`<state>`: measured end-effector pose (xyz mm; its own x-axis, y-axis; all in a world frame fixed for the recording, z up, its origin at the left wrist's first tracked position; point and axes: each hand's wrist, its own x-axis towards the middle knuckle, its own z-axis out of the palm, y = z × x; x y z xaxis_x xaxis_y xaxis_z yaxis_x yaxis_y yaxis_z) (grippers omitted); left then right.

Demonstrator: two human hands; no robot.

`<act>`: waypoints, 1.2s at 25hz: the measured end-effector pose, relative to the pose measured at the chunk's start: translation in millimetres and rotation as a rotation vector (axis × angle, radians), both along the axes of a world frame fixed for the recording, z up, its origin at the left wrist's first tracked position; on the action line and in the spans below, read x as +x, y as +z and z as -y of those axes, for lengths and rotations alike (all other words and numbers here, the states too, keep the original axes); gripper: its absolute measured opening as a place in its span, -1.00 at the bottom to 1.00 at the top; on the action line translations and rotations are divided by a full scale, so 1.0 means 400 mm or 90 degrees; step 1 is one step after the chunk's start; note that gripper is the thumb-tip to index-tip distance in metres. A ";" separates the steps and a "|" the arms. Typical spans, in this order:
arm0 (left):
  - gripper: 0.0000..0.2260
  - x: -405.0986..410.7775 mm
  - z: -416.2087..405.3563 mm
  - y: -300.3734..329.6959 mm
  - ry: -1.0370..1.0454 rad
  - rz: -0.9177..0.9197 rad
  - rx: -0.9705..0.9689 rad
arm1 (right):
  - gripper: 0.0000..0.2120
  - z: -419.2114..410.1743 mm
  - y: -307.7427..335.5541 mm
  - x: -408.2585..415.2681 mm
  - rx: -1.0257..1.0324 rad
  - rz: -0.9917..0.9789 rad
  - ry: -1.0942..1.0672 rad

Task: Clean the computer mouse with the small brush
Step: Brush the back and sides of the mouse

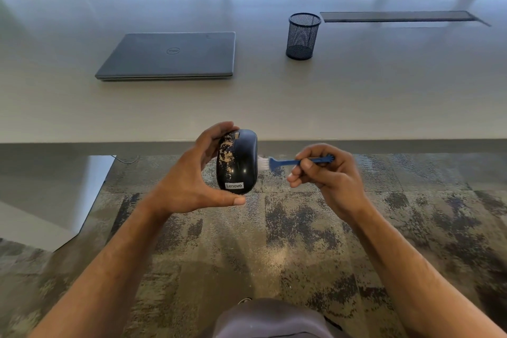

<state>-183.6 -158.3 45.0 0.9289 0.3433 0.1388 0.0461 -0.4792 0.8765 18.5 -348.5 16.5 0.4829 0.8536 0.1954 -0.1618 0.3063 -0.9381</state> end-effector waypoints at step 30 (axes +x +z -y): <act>0.03 0.007 -0.009 -0.001 0.012 -0.009 0.000 | -0.84 0.011 0.021 -0.012 0.010 0.075 0.003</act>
<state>-180.8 -154.8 44.4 0.9241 0.3609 0.1260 0.0675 -0.4785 0.8755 13.6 -352.7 24.7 0.4520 0.8523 0.2632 -0.0526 0.3200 -0.9460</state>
